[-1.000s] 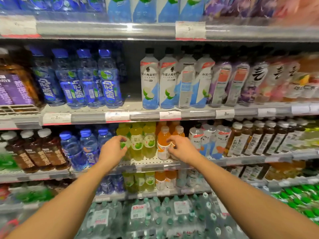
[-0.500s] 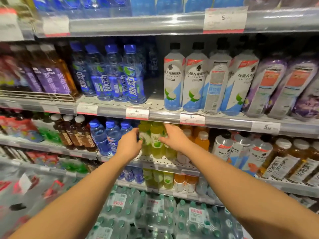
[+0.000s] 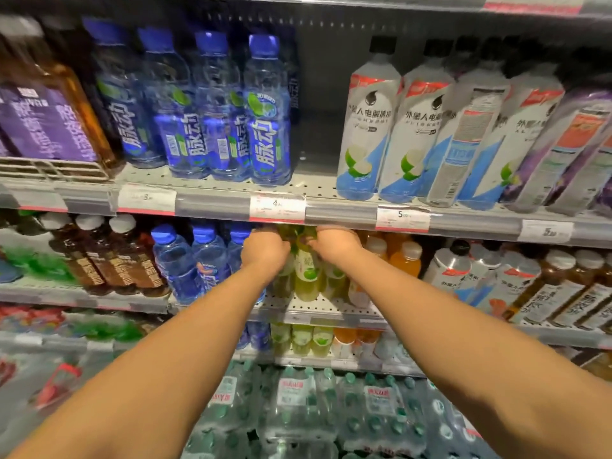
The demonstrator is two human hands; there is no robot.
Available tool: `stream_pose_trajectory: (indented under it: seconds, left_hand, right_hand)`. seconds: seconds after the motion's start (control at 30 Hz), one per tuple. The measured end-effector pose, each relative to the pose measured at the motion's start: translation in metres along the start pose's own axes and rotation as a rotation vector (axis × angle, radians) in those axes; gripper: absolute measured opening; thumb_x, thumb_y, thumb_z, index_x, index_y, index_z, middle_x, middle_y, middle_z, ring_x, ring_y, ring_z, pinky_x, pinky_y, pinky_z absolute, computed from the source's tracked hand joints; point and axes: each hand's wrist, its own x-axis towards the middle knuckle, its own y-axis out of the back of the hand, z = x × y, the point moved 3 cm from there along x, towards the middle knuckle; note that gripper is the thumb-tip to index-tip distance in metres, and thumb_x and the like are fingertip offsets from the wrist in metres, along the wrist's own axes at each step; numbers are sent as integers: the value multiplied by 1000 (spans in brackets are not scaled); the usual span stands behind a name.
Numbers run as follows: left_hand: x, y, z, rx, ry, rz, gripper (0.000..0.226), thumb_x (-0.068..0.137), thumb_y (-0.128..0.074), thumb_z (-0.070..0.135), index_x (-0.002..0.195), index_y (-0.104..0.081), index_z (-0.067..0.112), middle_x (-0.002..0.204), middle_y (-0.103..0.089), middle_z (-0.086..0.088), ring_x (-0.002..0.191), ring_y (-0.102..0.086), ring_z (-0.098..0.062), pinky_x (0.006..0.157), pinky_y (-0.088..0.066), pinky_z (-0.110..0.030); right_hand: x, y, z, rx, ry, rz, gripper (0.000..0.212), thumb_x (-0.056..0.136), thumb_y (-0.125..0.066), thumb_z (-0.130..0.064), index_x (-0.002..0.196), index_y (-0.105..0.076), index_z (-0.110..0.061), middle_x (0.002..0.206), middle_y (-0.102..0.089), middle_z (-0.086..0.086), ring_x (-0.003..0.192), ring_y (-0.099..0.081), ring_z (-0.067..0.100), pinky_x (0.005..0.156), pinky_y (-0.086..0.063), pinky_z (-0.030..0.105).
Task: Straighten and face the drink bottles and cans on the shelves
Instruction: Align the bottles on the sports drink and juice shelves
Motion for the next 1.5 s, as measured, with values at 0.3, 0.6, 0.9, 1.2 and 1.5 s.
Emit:
stream_pose_trajectory:
  seconds: [0.3, 0.6, 0.9, 1.2, 1.5]
  left_hand:
    - [-7, 13, -8, 102, -174, -8, 39, 102, -55, 34, 116, -63, -1, 116, -66, -22, 112, -58, -40, 89, -48, -43]
    - [-11, 16, -10, 42, -164, -34, 41, 101, -57, 40, 113, -60, 0, 111, -65, -21, 104, -62, -39, 77, -44, -38]
    - [-15, 14, -17, -9, -146, -56, 39, 99, -58, 48, 93, -46, 11, 88, -56, -8, 85, -52, -29, 71, -40, -36]
    - [-20, 10, -13, -34, -145, 33, 34, 101, -58, 41, 92, -46, 10, 98, -62, -17, 91, -57, -36, 72, -40, -37]
    - [-23, 10, -12, -37, -133, 28, 34, 102, -56, 40, 92, -45, 10, 89, -53, -10, 84, -50, -30, 72, -39, -38]
  right_hand:
    - [-11, 8, -4, -22, 93, -2, 45, 100, -60, -40, 134, -54, -10, 132, -61, 14, 121, -57, 34, 100, -48, 42]
    - [-22, 6, 1, 37, 71, 51, 46, 100, -57, -47, 130, -58, -12, 130, -63, 12, 120, -59, 32, 99, -51, 44]
    - [-56, 11, 39, -87, 37, 175, 33, 104, -45, -44, 108, -58, -13, 98, -68, 9, 91, -68, 32, 74, -55, 41]
    - [-15, 16, 43, -4, -155, -98, 40, 105, -46, -34, 138, -51, -13, 134, -58, 15, 122, -57, 37, 100, -49, 45]
    - [-38, 28, 43, -75, 40, -32, 30, 108, -47, -31, 124, -61, -9, 125, -69, 4, 116, -64, 23, 86, -48, 34]
